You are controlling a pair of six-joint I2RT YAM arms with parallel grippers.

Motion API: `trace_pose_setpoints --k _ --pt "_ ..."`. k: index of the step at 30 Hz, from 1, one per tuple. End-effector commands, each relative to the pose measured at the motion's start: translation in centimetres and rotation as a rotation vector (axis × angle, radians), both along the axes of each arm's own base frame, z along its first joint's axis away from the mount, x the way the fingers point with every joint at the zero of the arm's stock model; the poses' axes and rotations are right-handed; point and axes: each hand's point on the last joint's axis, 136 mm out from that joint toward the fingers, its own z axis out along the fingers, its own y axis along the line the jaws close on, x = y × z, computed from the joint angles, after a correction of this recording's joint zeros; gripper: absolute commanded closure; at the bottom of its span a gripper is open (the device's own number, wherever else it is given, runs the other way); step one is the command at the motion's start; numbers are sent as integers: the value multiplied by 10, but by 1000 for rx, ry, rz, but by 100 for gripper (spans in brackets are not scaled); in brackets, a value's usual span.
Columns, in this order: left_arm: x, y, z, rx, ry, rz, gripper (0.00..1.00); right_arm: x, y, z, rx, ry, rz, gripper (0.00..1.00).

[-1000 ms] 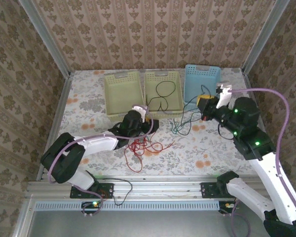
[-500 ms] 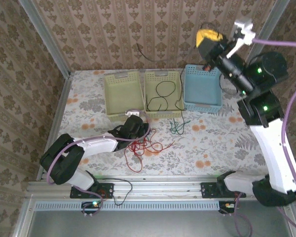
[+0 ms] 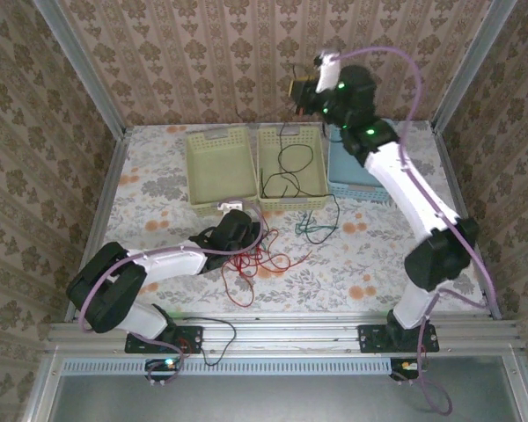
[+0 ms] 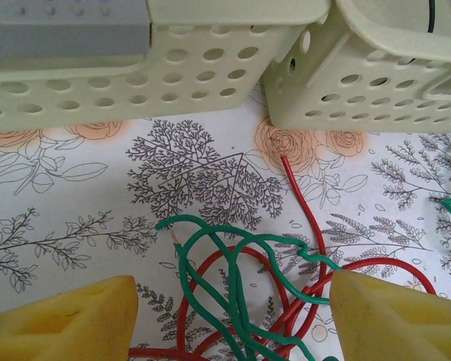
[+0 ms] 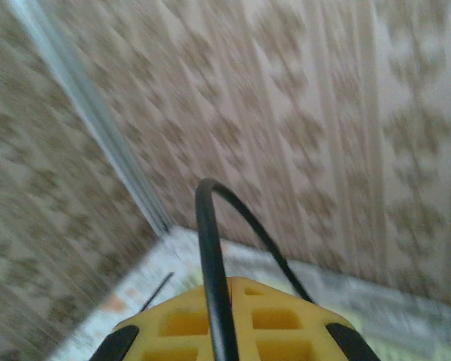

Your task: Untangle the cables

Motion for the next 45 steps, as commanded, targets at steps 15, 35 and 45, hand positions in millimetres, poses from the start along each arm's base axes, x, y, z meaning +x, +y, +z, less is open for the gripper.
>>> trace_pose_setpoints --k 15,35,45 --pt "-4 2 5 -14 -3 18 31 6 -8 -221 -221 603 -60 84" --pt "2 -11 5 -16 2 -10 30 -148 -109 -286 -279 829 -302 44" --pt "3 -12 8 -16 2 -12 30 -148 -123 -336 -264 914 -365 49"
